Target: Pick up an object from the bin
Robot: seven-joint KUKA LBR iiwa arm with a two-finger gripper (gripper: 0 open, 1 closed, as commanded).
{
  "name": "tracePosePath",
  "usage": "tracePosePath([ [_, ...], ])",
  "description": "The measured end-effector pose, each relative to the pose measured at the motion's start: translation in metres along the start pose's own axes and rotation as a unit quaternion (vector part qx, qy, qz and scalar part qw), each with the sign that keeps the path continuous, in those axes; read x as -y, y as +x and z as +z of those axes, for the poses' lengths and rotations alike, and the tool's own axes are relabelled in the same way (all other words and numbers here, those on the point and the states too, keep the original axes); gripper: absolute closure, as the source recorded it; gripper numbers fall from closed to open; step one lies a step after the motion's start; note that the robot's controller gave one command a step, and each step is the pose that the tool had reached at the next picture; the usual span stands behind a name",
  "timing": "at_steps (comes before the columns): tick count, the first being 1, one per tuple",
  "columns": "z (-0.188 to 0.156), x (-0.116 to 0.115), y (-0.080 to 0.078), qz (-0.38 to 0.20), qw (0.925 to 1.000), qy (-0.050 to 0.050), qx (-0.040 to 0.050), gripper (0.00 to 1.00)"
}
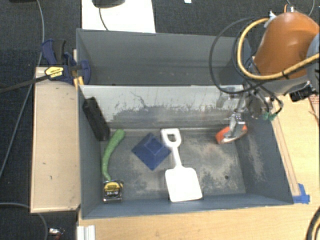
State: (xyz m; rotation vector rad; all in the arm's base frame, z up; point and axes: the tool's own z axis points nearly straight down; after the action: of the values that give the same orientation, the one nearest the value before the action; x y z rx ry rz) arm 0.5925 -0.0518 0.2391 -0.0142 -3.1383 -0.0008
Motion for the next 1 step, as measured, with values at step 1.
tracePosePath([
  [1,-0.005,-0.0002,-0.001,-0.001,1.0,0.0,0.0039,0.0],
])
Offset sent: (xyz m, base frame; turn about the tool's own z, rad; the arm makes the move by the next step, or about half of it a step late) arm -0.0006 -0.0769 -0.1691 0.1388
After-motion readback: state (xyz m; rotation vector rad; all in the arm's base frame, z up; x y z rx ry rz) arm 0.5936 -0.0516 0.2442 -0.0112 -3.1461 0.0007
